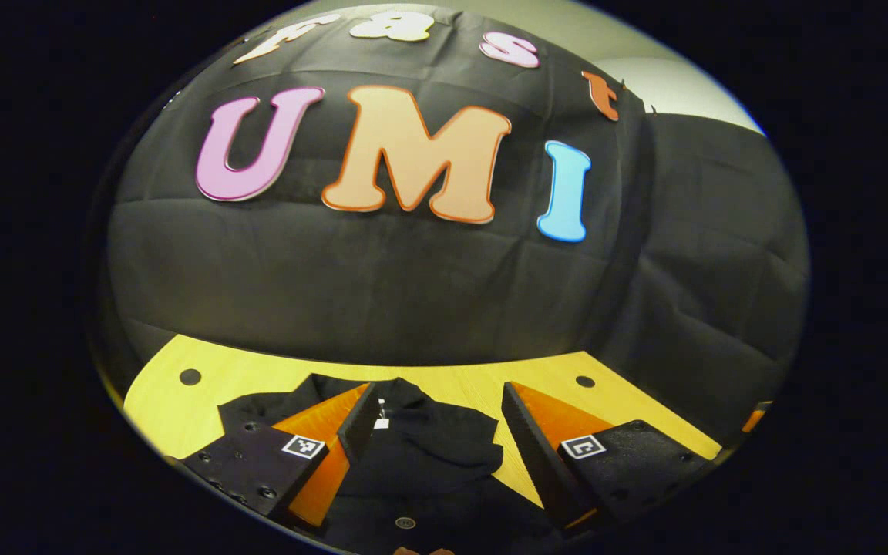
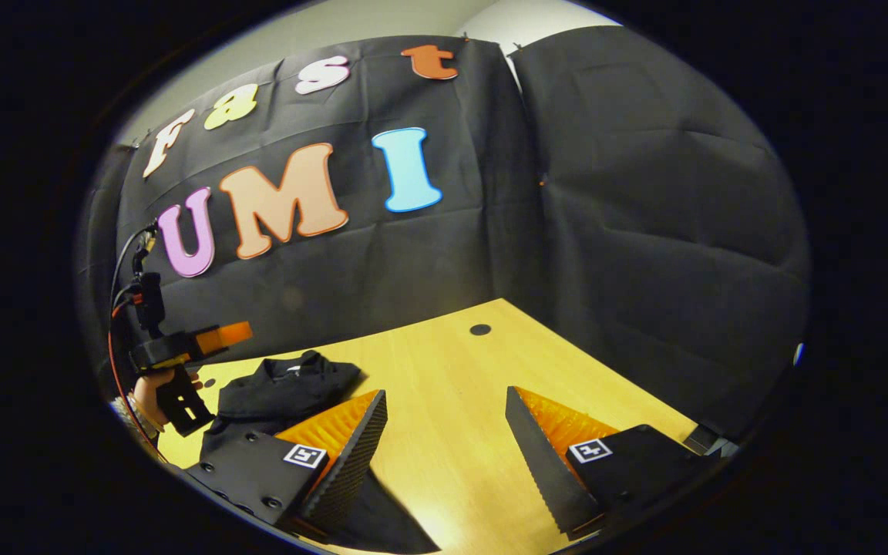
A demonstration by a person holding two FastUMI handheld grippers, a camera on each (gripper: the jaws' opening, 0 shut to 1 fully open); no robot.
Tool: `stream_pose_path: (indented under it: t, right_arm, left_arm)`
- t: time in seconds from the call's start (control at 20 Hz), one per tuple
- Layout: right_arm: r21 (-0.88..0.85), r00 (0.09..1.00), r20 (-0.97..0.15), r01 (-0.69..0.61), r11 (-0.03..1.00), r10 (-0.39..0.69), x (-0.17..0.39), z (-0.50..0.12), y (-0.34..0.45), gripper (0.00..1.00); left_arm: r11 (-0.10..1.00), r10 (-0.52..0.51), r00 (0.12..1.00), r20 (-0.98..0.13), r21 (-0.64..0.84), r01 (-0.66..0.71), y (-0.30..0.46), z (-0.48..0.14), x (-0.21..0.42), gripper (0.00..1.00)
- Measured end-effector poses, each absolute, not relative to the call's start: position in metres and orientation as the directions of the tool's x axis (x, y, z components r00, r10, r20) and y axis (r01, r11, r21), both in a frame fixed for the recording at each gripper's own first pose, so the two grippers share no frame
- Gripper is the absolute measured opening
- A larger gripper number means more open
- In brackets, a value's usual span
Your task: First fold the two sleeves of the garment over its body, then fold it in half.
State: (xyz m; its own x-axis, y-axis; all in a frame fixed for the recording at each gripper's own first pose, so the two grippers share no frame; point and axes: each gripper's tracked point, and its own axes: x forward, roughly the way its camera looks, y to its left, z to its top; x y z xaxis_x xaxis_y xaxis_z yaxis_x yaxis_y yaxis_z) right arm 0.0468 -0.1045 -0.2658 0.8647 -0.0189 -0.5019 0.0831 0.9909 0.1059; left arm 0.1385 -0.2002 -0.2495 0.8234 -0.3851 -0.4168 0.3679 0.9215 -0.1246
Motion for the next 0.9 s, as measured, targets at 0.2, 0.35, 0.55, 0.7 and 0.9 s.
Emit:
stream_pose_path:
  t: [0.2,0.35,0.55,0.7,0.9]
  right_arm:
    - [0.091,0.843,-0.530,-0.049,0.995,0.090,0.041,-0.277,-0.065,0.98]
    - [0.084,0.802,-0.573,-0.148,0.985,0.169,0.027,-0.295,-0.038,0.98]
    - [0.055,0.739,-0.642,-0.222,0.973,0.205,-0.002,-0.326,-0.025,0.98]
    - [0.071,0.696,-0.685,-0.229,0.971,0.215,-0.025,-0.346,-0.019,0.94]
    - [0.039,0.634,-0.747,-0.255,0.966,0.197,-0.052,-0.374,-0.023,0.94]
  left_arm:
    - [0.943,-0.310,0.875,-0.373,-0.005,0.332,-0.139,-0.224,0.107,0.93]
    - [0.959,-0.224,0.873,-0.433,0.063,0.278,-0.087,-0.233,0.058,0.94]
    - [0.981,-0.131,0.838,-0.529,0.050,0.185,-0.039,-0.261,-0.018,0.94]
    - [0.977,-0.047,0.778,-0.626,0.132,0.166,0.002,-0.297,-0.071,0.93]
    - [0.982,-0.001,0.704,-0.710,0.132,0.134,0.032,-0.316,-0.120,0.94]
